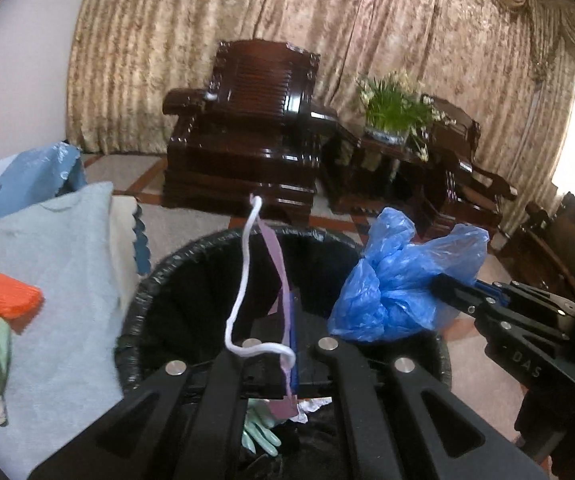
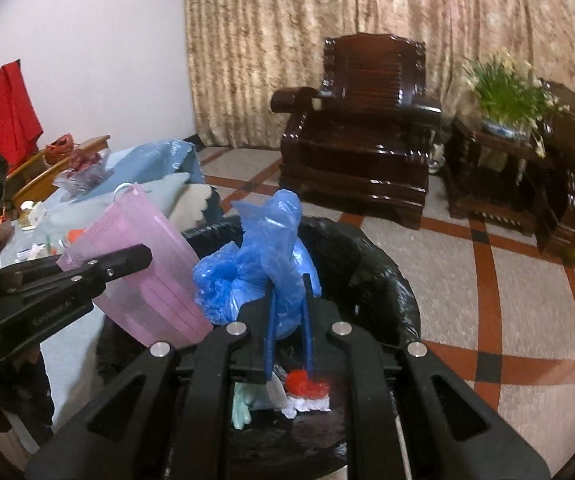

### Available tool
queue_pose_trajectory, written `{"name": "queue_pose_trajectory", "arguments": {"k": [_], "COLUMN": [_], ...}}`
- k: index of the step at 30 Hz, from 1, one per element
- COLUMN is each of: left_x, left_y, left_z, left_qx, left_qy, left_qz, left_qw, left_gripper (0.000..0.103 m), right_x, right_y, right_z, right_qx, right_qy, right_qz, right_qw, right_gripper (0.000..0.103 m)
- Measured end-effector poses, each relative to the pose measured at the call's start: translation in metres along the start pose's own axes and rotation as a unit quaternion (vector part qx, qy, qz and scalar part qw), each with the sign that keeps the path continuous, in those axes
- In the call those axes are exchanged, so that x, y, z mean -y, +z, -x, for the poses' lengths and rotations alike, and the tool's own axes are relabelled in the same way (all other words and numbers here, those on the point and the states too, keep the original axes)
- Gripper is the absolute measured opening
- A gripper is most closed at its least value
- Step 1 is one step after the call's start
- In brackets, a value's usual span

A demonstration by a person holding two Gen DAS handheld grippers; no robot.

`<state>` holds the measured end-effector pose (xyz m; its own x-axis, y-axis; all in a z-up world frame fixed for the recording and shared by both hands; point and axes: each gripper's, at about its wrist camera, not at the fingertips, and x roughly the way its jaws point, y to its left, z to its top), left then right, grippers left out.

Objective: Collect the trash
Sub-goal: 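Open both grippers over the bin to drop the pink mask and blue bag, then grasp the blue lotion tube with the left gripper while the right grasps the green glove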

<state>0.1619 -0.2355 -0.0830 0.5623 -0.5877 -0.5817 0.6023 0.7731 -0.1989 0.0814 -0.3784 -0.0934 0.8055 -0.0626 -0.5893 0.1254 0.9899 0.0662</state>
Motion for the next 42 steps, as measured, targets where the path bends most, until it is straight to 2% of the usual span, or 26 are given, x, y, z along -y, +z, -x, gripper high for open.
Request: {"name": "queue_pose_trajectory", "arguments": {"k": [3, 4, 5, 6, 7, 8, 11, 12, 14, 16, 20, 24, 28, 32, 36, 38, 42], "left_x": [0.003, 0.003, 0.001, -0.001, -0.005, -0.006, -0.011, -0.013, -0.015, -0.019, -0.035, -0.06, -0.101, -0.139, -0.18, -0.201, -0.23], "left_y": [-0.003, -0.003, -0.005, -0.006, -0.007, -0.009, -0.014, -0.016, -0.016, -0.018, -0.022, -0.028, -0.039, -0.053, -0.072, -0.083, -0.099], "left_z": [-0.014, -0.016, -0.017, -0.018, -0.018, -0.018, -0.015, -0.012, -0.008, 0.002, 0.029, 0.06, 0.098, 0.132, 0.161, 0.175, 0.189], "left_qx": [-0.018, -0.023, -0.027, -0.032, -0.033, -0.034, -0.043, -0.044, -0.041, -0.032, -0.009, 0.009, 0.025, 0.036, 0.039, 0.038, 0.034], "left_qy": [-0.008, -0.008, -0.009, -0.012, -0.013, -0.013, -0.016, -0.015, -0.012, -0.002, 0.028, 0.065, 0.124, 0.185, 0.246, 0.281, 0.316], "left_qz": [-0.005, -0.004, -0.002, 0.002, 0.005, 0.007, 0.012, 0.015, 0.016, 0.013, 0.015, 0.027, 0.054, 0.075, 0.098, 0.106, 0.125], "left_qw": [0.9998, 0.9997, 0.9996, 0.9994, 0.9993, 0.9993, 0.9989, 0.9988, 0.999, 0.9994, 0.9995, 0.9974, 0.9905, 0.9791, 0.9636, 0.9532, 0.94], "left_gripper": [0.001, 0.004, 0.017, 0.028, 0.047, 0.053, 0.057, 0.059, 0.063, 0.068, 0.077, 0.082, 0.085, 0.086, 0.086, 0.086, 0.086], "right_x": [0.007, 0.009, 0.011, 0.012, 0.013, 0.013, 0.011, 0.01, 0.007, 0.001, -0.013, -0.038, -0.071, -0.11, -0.158, -0.182, -0.224], "right_y": [-0.006, -0.009, -0.012, -0.013, -0.015, -0.014, -0.015, -0.016, -0.015, -0.013, -0.007, 0.0, 0.006, 0.012, 0.018, 0.019, 0.02], "right_z": [-0.01, -0.014, -0.016, -0.018, -0.019, -0.019, -0.017, -0.015, -0.01, -0.007, -0.002, -0.001, -0.006, -0.012, -0.023, -0.028, -0.038], "right_qx": [-0.015, -0.02, -0.024, -0.027, -0.029, -0.03, -0.026, -0.022, -0.012, -0.005, 0.005, 0.011, 0.013, 0.012, 0.009, 0.009, 0.005], "right_qy": [-0.006, -0.01, -0.012, -0.014, -0.017, -0.02, -0.026, -0.03, -0.028, -0.03, -0.018, 0.01, 0.038, 0.07, 0.103, 0.121, 0.147], "right_qz": [-0.006, -0.007, -0.009, -0.01, -0.012, -0.013, -0.015, -0.017, -0.018, -0.016, -0.012, -0.009, 0.007, 0.018, 0.044, 0.057, 0.079], "right_qw": [1.0, 1.0, 1.0, 0.999, 0.999, 0.999, 0.999, 0.999, 0.999, 0.999, 1.0, 1.0, 0.999, 0.997, 0.994, 0.991, 0.986], "right_gripper": [0.016, 0.016, 0.017, 0.024, 0.034, 0.04, 0.057, 0.068, 0.076, 0.091, 0.096, 0.096, 0.097, 0.097, 0.097, 0.097, 0.097]}}
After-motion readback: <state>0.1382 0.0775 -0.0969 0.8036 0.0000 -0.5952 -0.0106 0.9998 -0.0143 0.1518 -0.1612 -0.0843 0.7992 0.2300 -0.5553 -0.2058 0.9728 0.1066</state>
